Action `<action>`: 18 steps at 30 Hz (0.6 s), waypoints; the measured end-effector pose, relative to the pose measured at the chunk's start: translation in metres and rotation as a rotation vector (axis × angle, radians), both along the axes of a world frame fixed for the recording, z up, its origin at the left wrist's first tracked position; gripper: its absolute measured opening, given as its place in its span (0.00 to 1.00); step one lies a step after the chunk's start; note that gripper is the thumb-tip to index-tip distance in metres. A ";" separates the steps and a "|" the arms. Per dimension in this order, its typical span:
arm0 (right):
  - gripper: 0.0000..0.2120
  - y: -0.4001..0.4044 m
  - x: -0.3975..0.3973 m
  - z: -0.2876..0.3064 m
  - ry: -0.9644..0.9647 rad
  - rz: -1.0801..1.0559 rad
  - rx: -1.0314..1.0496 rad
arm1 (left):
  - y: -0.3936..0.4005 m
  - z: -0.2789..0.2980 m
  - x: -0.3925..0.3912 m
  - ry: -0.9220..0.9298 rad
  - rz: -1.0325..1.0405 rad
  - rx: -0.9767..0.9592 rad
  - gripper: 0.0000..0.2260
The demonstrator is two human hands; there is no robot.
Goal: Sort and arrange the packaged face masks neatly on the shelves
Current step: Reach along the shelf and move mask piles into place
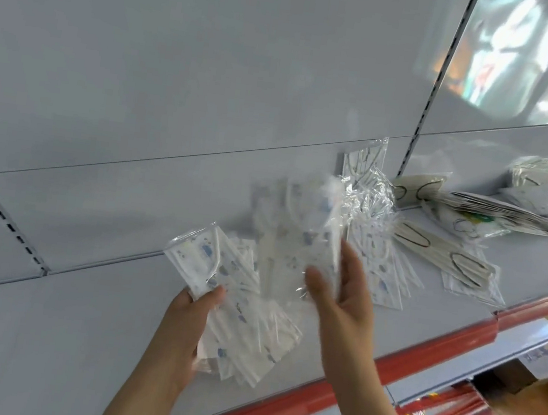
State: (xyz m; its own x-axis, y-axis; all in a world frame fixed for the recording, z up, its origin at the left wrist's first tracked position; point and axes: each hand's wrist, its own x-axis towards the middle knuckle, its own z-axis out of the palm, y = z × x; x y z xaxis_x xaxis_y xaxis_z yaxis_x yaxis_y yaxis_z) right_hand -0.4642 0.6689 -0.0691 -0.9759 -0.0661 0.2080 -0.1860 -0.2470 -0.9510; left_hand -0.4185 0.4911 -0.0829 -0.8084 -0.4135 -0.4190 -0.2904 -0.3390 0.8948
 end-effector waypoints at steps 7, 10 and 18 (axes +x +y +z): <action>0.17 0.001 -0.022 0.010 -0.039 0.226 0.122 | -0.001 0.002 0.006 0.089 0.019 0.067 0.10; 0.17 -0.028 -0.009 -0.022 0.117 0.178 0.762 | 0.000 0.008 0.011 0.157 -0.055 0.115 0.18; 0.39 -0.050 0.004 0.003 0.106 0.526 0.283 | -0.034 0.023 0.036 0.423 -0.093 -0.221 0.20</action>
State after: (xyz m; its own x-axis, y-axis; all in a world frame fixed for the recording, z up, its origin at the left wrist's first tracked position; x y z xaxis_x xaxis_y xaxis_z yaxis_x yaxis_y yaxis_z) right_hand -0.4598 0.6185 -0.0657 -0.7720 -0.6013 0.2062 -0.2049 -0.0718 -0.9762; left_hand -0.3820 0.4566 -0.0596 -0.9267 -0.3733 0.0438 0.0941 -0.1175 0.9886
